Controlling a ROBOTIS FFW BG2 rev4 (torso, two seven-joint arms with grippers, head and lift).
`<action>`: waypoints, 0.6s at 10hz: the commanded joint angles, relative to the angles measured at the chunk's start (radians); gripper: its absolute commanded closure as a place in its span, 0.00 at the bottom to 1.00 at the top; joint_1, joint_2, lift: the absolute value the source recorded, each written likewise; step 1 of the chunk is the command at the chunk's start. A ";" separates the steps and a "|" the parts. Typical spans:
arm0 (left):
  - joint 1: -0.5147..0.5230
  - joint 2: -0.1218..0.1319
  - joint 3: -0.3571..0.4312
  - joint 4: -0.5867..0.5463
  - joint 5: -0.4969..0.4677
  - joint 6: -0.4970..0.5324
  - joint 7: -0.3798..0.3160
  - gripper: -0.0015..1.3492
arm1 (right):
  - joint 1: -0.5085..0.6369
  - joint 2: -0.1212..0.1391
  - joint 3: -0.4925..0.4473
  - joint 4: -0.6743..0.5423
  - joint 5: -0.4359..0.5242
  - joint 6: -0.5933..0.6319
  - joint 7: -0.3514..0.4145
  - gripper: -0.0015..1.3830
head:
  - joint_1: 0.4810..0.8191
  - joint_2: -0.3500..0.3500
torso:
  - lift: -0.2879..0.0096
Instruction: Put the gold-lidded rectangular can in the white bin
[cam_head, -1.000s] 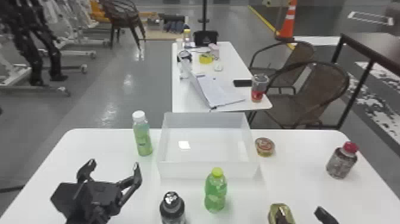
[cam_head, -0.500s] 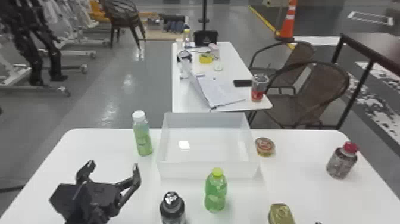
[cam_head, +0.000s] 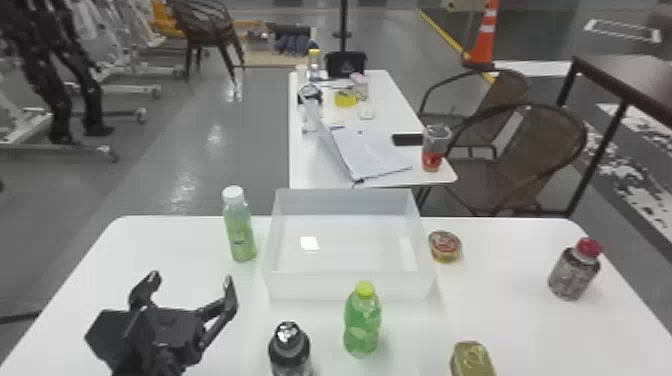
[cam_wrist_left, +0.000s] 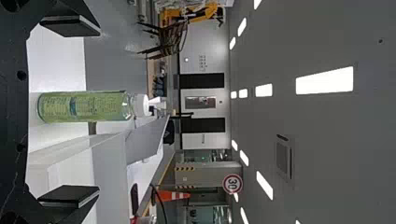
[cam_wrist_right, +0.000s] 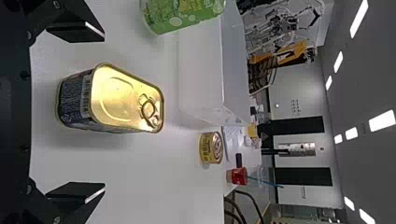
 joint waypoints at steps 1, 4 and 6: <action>0.001 0.001 0.000 0.001 0.000 -0.002 -0.001 0.08 | -0.013 -0.002 -0.007 0.029 -0.006 0.006 0.026 0.12 | 0.20 0.50 | 0.63; -0.002 -0.005 0.005 0.010 0.000 -0.016 -0.004 0.09 | -0.081 -0.013 -0.020 0.052 0.027 0.052 0.062 0.12 | 0.20 0.50 | 0.63; -0.006 -0.005 0.011 0.015 -0.002 -0.025 -0.015 0.09 | -0.115 -0.026 -0.020 0.068 0.050 0.071 0.062 0.12 | 0.20 0.50 | 0.63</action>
